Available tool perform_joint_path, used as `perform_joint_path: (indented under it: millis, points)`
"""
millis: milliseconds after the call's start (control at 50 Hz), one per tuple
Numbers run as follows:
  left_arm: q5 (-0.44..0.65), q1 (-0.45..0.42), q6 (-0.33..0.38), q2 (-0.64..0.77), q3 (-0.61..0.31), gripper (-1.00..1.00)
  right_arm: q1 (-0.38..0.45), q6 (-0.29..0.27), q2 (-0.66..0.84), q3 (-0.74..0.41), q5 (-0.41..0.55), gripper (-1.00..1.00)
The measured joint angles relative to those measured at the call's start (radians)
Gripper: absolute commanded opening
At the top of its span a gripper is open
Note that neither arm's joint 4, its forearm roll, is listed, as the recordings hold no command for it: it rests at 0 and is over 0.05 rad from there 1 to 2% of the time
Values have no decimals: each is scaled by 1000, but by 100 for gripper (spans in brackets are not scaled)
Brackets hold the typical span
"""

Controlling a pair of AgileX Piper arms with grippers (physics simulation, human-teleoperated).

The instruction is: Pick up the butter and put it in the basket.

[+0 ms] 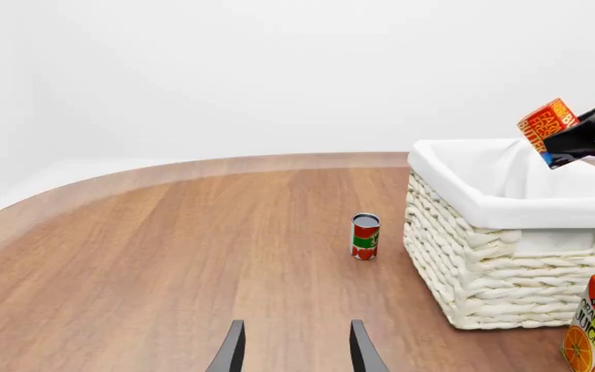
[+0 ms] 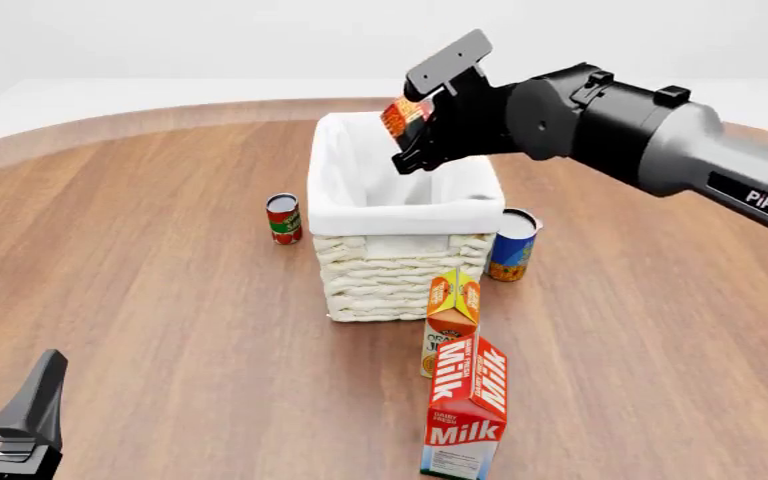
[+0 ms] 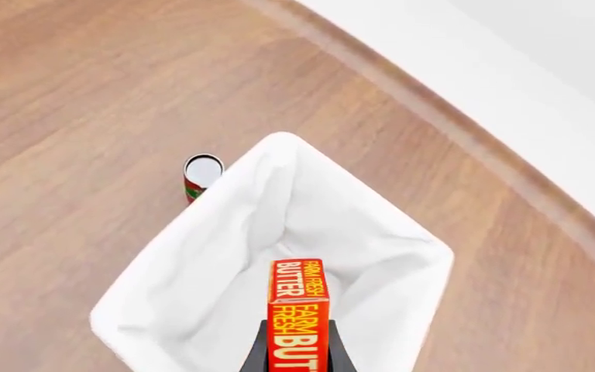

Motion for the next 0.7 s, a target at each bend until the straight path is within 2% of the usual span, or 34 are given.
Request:
perform_joint_path:
  millis: [700]
  points:
    - [0, 0, 0, 0, 0, 100, -18, -6, 150, -123, 1, -100]
